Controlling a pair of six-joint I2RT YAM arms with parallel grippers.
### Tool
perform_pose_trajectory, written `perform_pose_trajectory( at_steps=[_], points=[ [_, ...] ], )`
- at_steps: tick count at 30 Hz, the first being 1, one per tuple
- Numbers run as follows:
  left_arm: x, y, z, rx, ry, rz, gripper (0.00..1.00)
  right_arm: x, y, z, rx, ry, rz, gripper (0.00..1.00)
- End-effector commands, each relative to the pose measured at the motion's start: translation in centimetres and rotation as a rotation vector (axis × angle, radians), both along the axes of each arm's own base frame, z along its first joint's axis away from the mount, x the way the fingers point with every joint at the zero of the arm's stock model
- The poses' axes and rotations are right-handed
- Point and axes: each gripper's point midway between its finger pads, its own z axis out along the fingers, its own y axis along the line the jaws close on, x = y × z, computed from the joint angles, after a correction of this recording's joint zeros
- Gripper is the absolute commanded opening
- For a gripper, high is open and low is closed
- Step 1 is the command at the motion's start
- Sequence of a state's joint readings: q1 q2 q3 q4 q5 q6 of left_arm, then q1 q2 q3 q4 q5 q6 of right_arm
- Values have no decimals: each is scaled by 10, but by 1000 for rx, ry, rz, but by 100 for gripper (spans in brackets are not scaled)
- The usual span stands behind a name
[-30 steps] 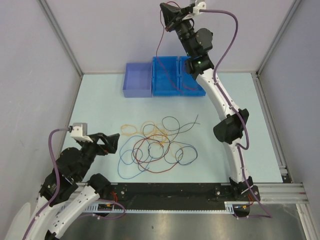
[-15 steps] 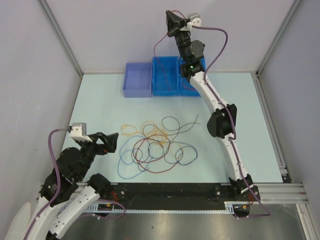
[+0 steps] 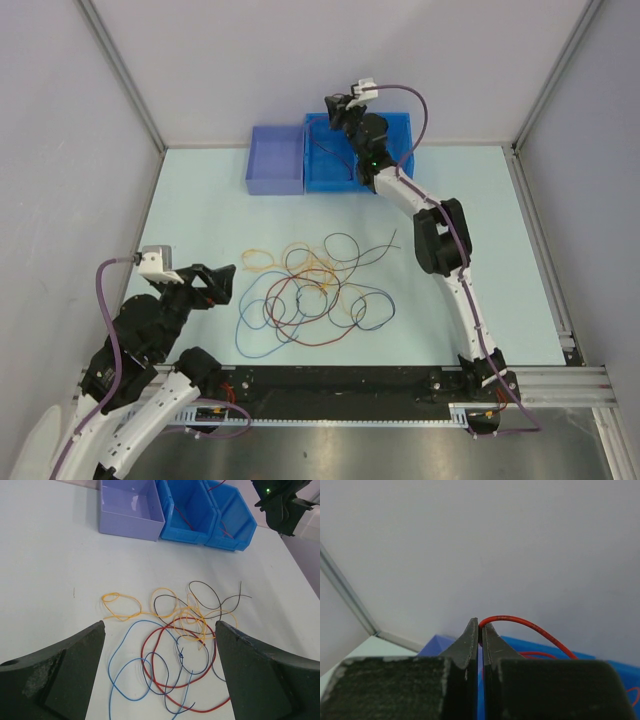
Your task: Untangle the cables
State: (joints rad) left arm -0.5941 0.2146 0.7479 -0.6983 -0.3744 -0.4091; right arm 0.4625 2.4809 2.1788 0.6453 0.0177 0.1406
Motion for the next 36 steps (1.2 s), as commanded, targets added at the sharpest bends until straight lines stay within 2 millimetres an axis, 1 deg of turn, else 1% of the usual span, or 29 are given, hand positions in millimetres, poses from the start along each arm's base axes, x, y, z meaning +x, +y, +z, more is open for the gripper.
perform_pose_trajectory(
  at_steps=[1, 3, 6, 7, 8, 9, 12, 14, 18, 20, 21, 24, 25, 28, 29, 31, 32, 33, 34, 35, 36],
  points=[
    [3, 3, 3, 1, -14, 22, 96, -40, -1, 93, 138, -96, 132, 0],
    [3, 3, 3, -1, -15, 24, 96, -43, 5, 86, 125, -68, 197, 0],
    [3, 4, 3, -1, -15, 25, 96, -51, 17, 83, 130, -41, 282, 0],
    [3, 4, 3, 0, -13, 28, 96, -54, 21, 84, 127, -42, 313, 0],
    [3, 4, 3, -2, -16, 25, 95, -62, 29, 89, 114, -50, 361, 0],
    [3, 4, 2, 1, -12, 27, 96, -64, 33, 89, 105, -49, 373, 0],
    [4, 4, 2, 1, -12, 29, 95, -74, 44, 98, 60, -72, 382, 0],
    [4, 5, 3, 0, -13, 32, 95, -76, 47, 97, 51, -69, 379, 0],
    [3, 5, 2, -2, -13, 34, 95, -74, 47, 91, 77, -38, 403, 0],
    [3, 6, 2, -3, -14, 37, 95, -70, 45, 84, 87, -15, 396, 0],
    [4, 5, 2, -2, -13, 35, 95, -69, 46, 78, 104, 11, 400, 0],
    [4, 5, 1, -1, -11, 37, 95, -57, 40, 58, 133, 68, 378, 0],
    [4, 5, 2, -1, -11, 35, 95, -52, 36, 46, 141, 97, 364, 0],
    [4, 5, 1, 0, -9, 38, 95, -39, 26, 26, 155, 159, 315, 0],
    [4, 5, 1, 0, -11, 38, 95, -32, 22, 16, 159, 185, 294, 0],
    [4, 5, 1, 1, -8, 38, 95, -24, 18, 1, 173, 247, 270, 0],
    [5, 5, 1, 2, -7, 38, 95, -20, 13, 0, 201, 269, 269, 0],
    [5, 5, 0, 4, -5, 38, 95, -16, 14, -12, 217, 302, 278, 0],
    [5, 4, 0, 4, -5, 35, 94, -16, 15, -16, 231, 317, 293, 0],
    [5, 5, 0, 6, -4, 38, 95, -17, 20, -22, 249, 343, 331, 0],
    [5, 5, 1, 4, -7, 38, 94, -18, 24, -25, 252, 354, 346, 0]
  ],
)
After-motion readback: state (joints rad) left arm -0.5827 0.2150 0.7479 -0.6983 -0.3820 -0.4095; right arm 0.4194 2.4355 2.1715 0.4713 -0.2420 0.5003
